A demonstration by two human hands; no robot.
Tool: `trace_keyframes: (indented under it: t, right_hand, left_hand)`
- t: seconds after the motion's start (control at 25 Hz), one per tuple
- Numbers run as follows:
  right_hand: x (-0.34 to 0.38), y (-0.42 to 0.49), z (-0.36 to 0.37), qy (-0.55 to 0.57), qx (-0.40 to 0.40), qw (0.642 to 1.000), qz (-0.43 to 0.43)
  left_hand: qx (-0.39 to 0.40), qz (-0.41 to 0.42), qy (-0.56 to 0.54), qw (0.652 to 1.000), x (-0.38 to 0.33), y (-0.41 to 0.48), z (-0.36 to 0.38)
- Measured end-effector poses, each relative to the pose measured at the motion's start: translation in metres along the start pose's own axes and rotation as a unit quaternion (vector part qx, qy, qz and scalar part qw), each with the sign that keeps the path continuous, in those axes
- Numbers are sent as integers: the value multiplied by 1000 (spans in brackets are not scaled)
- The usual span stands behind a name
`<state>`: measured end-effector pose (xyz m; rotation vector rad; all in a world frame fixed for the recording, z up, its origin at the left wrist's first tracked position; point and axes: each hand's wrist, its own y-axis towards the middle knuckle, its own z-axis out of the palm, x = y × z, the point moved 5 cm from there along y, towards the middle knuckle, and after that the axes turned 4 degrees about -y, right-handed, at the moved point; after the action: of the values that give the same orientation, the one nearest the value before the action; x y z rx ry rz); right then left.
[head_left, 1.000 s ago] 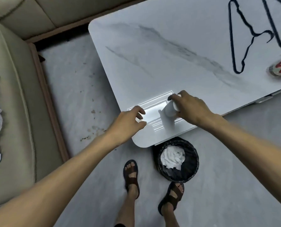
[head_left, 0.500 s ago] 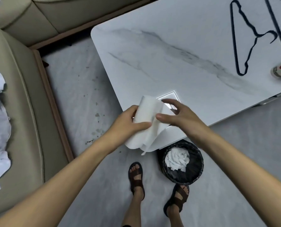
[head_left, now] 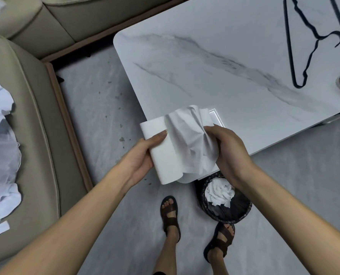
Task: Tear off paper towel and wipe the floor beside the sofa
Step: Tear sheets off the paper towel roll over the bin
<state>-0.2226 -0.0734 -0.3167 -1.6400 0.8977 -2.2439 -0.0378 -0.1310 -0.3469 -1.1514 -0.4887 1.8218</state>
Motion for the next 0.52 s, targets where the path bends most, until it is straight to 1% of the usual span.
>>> trace_keyframes:
  t: [0.08, 0.16, 0.24, 0.36, 0.48, 0.52]
  right_hand:
    - [10, -2, -4, 37, -15, 999, -9]
    - [15, -3, -13, 82, -43, 996, -2]
    - [14, -3, -26, 127, -91, 988, 14]
    - [10, -2, -46, 168, -143, 975, 35]
    - [1, 1, -63, 223, -166, 959, 59]
    - [-3, 2, -69, 232, -187, 952, 63]
  left_hand:
    - [-9, 10, 27, 1000, -3, 2, -1]
    - [-14, -4, 37, 999, -1, 2, -6]
    - [-25, -19, 23, 999, 3, 2, -15]
    - [-20, 5, 6, 1000, -2, 3, -24]
    - [-28, 9, 46, 999, -10, 0, -26]
    - [-39, 4, 64, 997, -12, -2, -27]
